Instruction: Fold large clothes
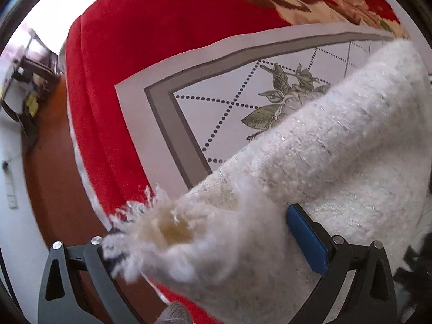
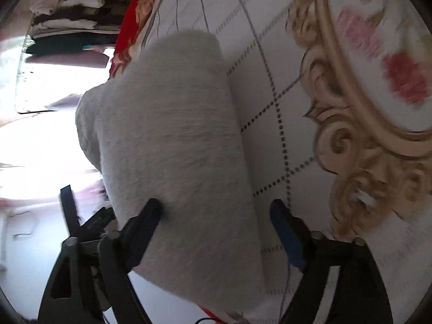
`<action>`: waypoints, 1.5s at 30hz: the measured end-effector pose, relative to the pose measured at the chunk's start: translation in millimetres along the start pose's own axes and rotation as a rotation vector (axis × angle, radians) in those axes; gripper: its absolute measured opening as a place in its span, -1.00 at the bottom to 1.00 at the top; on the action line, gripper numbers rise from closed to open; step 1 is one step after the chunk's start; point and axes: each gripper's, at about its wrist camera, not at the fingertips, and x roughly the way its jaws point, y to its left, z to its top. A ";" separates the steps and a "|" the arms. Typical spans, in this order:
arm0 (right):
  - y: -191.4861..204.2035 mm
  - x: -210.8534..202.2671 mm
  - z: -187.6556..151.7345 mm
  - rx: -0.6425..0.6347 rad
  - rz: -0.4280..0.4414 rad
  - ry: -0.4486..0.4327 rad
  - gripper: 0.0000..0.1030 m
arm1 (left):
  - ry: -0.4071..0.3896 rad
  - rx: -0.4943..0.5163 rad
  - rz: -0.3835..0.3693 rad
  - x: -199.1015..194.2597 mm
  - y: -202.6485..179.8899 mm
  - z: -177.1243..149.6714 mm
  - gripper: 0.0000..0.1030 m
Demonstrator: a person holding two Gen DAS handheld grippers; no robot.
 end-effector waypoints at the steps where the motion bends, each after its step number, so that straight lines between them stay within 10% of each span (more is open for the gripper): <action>1: -8.5 9.8 6.2 0.018 0.039 0.020 0.75 | 0.000 0.001 -0.010 -0.6 2.4 2.5 1.00; 5: -17.5 58.8 24.2 0.119 0.350 0.148 0.81 | -0.001 0.010 -0.023 -3.6 10.8 6.3 1.00; 11: 8.7 66.6 24.5 0.176 0.301 0.056 0.06 | -0.047 -0.071 -0.034 -35.5 41.9 -8.4 1.00; 20: -27.6 44.8 -20.5 0.289 0.321 0.059 0.46 | 0.070 -0.324 -0.394 -0.5 48.2 -38.7 1.00; 22: -36.1 46.1 -19.4 0.286 0.342 0.059 0.57 | 0.036 -0.371 -0.461 7.7 38.7 -31.3 0.85; 24: -32.4 55.2 -15.4 0.293 0.362 0.066 0.59 | -0.005 -0.376 -0.503 6.2 31.6 -23.0 -0.31; 26: -25.6 52.1 -12.4 0.272 0.369 0.010 0.31 | -0.048 -0.337 -0.483 -4.8 21.7 -11.4 -0.58; 30: 3.2 39.5 -13.3 0.259 0.368 -0.057 -0.06 | -0.107 -0.276 -0.452 -31.9 15.3 0.3 -0.72; 45: 120.2 -144.5 35.2 0.097 0.522 -0.185 -0.12 | -0.249 -0.109 -0.541 -176.9 -65.1 71.5 -0.73</action>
